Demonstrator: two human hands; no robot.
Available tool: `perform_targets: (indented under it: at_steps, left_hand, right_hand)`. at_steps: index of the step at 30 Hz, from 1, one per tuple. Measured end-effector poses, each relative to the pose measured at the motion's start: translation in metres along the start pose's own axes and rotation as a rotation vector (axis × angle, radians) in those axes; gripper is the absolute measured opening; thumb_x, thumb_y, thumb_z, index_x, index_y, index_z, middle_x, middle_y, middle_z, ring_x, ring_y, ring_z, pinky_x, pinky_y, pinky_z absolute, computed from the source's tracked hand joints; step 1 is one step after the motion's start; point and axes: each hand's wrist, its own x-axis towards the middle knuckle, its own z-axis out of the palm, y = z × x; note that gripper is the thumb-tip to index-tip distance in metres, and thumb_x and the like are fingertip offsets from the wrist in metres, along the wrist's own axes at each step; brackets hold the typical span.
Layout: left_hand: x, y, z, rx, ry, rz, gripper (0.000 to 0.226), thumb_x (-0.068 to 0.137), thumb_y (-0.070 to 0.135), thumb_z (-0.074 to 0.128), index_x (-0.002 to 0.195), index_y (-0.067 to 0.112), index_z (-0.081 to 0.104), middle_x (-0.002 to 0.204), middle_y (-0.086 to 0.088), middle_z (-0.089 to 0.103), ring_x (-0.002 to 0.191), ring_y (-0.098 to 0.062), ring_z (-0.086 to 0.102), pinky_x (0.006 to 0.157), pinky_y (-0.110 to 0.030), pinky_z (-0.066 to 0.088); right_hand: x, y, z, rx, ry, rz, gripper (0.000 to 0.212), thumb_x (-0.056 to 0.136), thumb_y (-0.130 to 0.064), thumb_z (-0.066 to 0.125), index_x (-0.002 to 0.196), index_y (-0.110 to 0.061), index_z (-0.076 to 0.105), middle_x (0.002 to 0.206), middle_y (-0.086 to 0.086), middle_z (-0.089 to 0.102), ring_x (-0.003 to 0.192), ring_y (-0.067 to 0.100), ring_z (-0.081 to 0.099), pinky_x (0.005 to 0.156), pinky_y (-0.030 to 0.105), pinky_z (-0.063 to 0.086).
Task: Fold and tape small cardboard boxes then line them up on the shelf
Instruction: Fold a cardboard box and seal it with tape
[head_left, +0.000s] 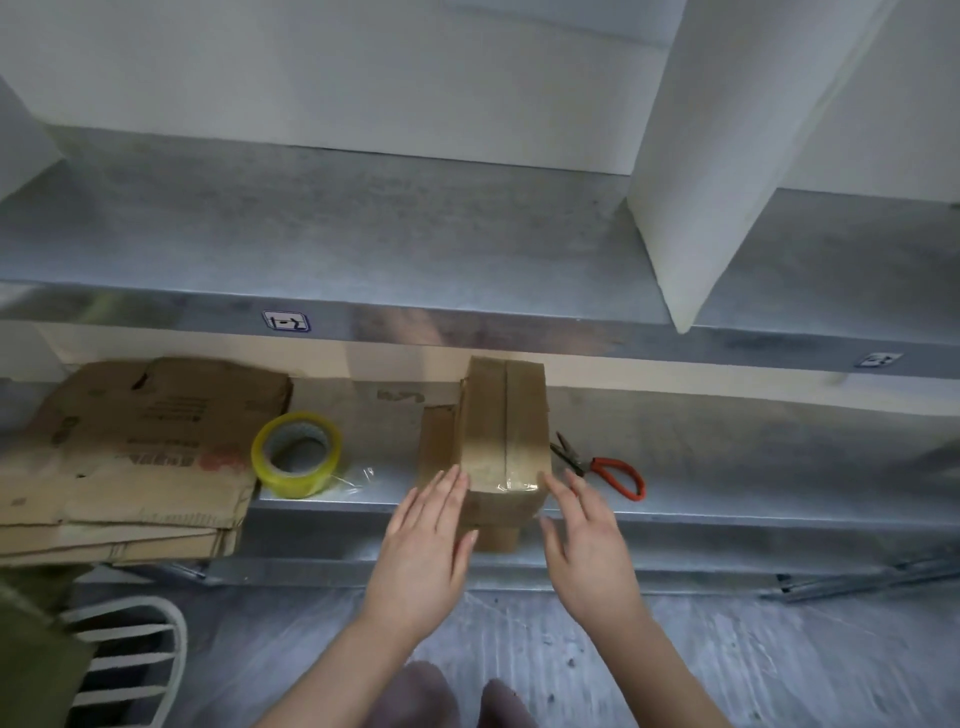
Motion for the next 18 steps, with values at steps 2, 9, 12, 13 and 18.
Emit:
perform_targets:
  at_steps: [2, 9, 12, 13, 18]
  left_hand:
    - [0.002, 0.002, 0.008, -0.175, 0.013, -0.060, 0.060, 0.102, 0.040, 0.034, 0.155, 0.027, 0.010, 0.160, 0.015, 0.008, 0.145, -0.001, 0.012, 0.117, -0.019, 0.000]
    - [0.009, 0.008, 0.012, -0.604, 0.142, -0.249, 0.058, 0.093, 0.021, 0.063, 0.145, 0.031, 0.039, 0.139, 0.023, 0.040, 0.127, 0.005, 0.041, 0.107, -0.018, 0.033]
    - [0.019, -0.005, 0.003, -0.591, 0.092, -0.184, 0.059, 0.086, 0.010, 0.069, 0.131, 0.041, 0.051, 0.124, 0.029, 0.048, 0.112, 0.010, 0.050, 0.100, -0.015, 0.042]
    - [0.023, -0.010, -0.001, -0.599, 0.060, -0.172, 0.056, 0.085, 0.012, 0.071, 0.126, 0.045, 0.054, 0.121, 0.029, 0.049, 0.109, 0.010, 0.052, 0.097, -0.014, 0.045]
    - [0.035, -0.017, 0.004, -0.460, 0.108, -0.150, 0.039, 0.083, 0.026, 0.075, 0.117, 0.039, 0.060, 0.110, 0.022, 0.053, 0.098, 0.003, 0.057, 0.088, -0.013, 0.046]
  right_hand:
    - [0.003, 0.005, 0.002, 0.166, -0.052, 0.033, 0.050, 0.100, -0.024, 0.051, 0.147, -0.032, 0.037, 0.149, -0.008, 0.042, 0.137, 0.009, 0.037, 0.109, 0.022, 0.032]
    - [0.014, 0.012, 0.010, 0.537, -0.037, 0.091, 0.048, 0.089, -0.012, 0.067, 0.126, -0.038, 0.053, 0.121, -0.015, 0.060, 0.108, -0.014, 0.053, 0.092, 0.008, 0.044]
    - [0.026, 0.018, 0.008, 0.550, -0.005, 0.071, 0.045, 0.082, -0.009, 0.074, 0.110, -0.040, 0.058, 0.112, -0.012, 0.059, 0.105, -0.003, 0.057, 0.085, 0.014, 0.052]
    - [0.030, 0.019, 0.008, 0.551, -0.005, 0.070, 0.044, 0.081, -0.009, 0.076, 0.108, -0.038, 0.059, 0.111, -0.010, 0.058, 0.104, -0.001, 0.058, 0.083, 0.015, 0.054]
    - [0.034, 0.014, 0.019, 0.439, 0.088, 0.029, 0.036, 0.083, -0.014, 0.076, 0.108, -0.035, 0.060, 0.110, -0.014, 0.055, 0.099, 0.000, 0.059, 0.075, 0.019, 0.056]
